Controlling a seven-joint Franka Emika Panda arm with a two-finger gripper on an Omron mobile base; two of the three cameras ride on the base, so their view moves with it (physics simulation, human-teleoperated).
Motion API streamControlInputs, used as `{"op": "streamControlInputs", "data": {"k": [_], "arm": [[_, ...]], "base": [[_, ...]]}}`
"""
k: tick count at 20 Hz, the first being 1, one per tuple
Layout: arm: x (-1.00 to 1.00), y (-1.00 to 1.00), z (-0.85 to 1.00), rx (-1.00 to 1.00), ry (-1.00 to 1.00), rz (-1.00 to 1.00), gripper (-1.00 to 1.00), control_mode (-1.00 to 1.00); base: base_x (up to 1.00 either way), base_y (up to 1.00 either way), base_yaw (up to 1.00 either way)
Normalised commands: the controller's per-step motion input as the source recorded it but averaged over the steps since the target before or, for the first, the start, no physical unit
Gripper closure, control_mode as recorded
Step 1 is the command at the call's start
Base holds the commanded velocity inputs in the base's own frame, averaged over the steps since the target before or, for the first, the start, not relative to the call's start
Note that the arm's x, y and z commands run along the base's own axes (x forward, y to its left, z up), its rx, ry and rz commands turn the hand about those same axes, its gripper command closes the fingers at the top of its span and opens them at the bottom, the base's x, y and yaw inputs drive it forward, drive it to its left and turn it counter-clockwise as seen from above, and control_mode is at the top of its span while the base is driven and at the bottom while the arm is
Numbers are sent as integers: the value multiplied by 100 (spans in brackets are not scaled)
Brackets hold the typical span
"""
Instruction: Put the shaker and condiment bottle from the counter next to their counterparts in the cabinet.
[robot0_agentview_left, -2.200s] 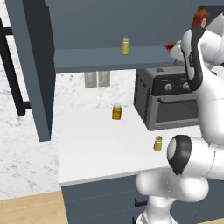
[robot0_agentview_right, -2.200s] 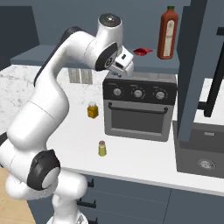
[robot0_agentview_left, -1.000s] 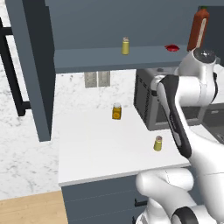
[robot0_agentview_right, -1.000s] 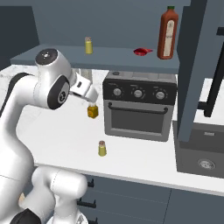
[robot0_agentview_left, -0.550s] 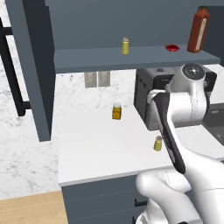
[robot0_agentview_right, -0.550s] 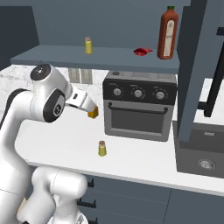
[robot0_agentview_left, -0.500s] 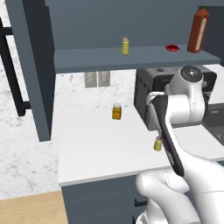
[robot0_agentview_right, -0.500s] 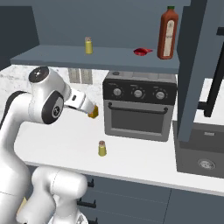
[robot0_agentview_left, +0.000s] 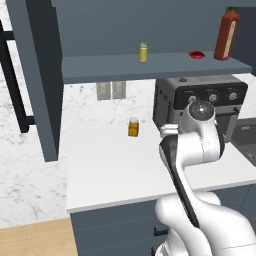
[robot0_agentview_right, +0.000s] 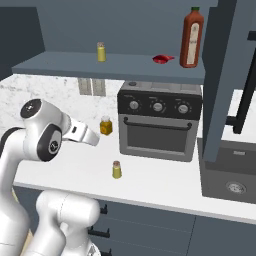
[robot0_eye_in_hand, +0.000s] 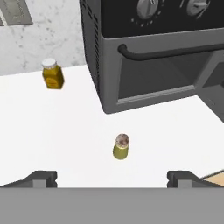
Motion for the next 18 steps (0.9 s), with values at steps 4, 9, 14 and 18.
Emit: {"op": "streamControlInputs", "data": {"k": [4, 9, 14, 18], "arm": [[-2, 0, -27, 0, 0, -10, -100, -100], [-6, 0, -8, 0, 0, -12, -100, -100], [-12, 0, -24, 0, 0, -13, -100, -100], [-15, 0, -25, 0, 0, -16, -100, -100]], "base": [[0, 0, 0], [0, 0, 0], [0, 0, 0], [0, 0, 0]]}}
